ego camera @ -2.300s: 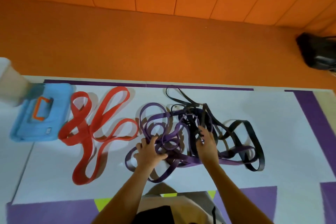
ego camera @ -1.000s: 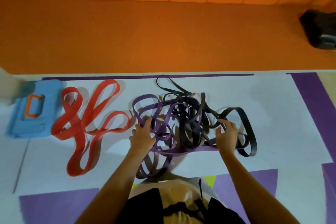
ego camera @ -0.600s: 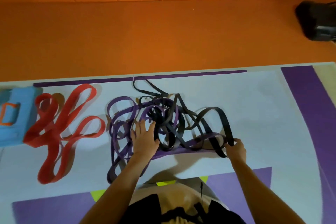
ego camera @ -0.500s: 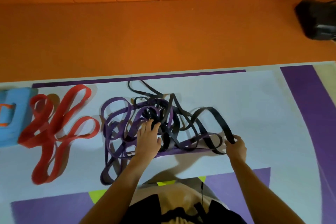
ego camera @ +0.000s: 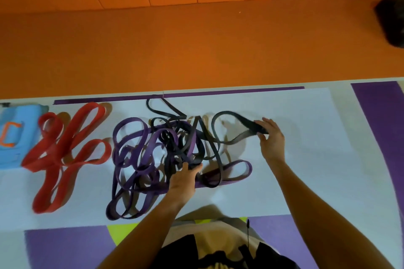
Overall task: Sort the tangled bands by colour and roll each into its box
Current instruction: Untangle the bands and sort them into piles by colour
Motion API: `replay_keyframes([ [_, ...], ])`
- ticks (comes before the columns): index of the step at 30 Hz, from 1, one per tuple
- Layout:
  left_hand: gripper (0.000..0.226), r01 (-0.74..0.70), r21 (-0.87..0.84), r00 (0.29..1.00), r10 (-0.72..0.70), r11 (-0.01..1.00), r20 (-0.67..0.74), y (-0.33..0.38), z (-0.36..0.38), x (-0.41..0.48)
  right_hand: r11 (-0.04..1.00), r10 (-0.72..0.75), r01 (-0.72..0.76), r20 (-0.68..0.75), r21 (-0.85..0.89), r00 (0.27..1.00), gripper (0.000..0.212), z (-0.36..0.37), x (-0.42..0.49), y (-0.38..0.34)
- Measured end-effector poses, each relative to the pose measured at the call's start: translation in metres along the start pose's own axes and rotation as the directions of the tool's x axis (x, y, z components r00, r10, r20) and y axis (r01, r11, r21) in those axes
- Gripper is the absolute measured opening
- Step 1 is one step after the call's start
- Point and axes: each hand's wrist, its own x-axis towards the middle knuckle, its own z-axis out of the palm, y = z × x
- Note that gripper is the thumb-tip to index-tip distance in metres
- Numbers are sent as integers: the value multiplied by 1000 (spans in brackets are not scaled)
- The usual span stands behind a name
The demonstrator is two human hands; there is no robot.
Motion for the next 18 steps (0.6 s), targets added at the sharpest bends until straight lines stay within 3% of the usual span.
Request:
replay_keyframes([
  [6,50,-29,62,994,35,998,-107,-3,-16,19,995,27,-37,108,96,994,49,12,-12,15],
  [10,21,-32,-193,964,-21,981,-266,0,-40,29,989,40,-61,152,132,988,47,14,-21,22],
  [14,19,-149,-585,905,-128,797,-406,10,-59,35,970,87,-149,299,191,950,29,19,-22,7],
  [16,17,-230,-710,890,-151,666,-430,18,-62,36,978,75,-137,349,156,934,31,26,-20,-10],
  [18,21,-253,-789,904,-153,561,-398,25,-60,30,948,27,-174,478,266,878,34,40,-22,-32],
])
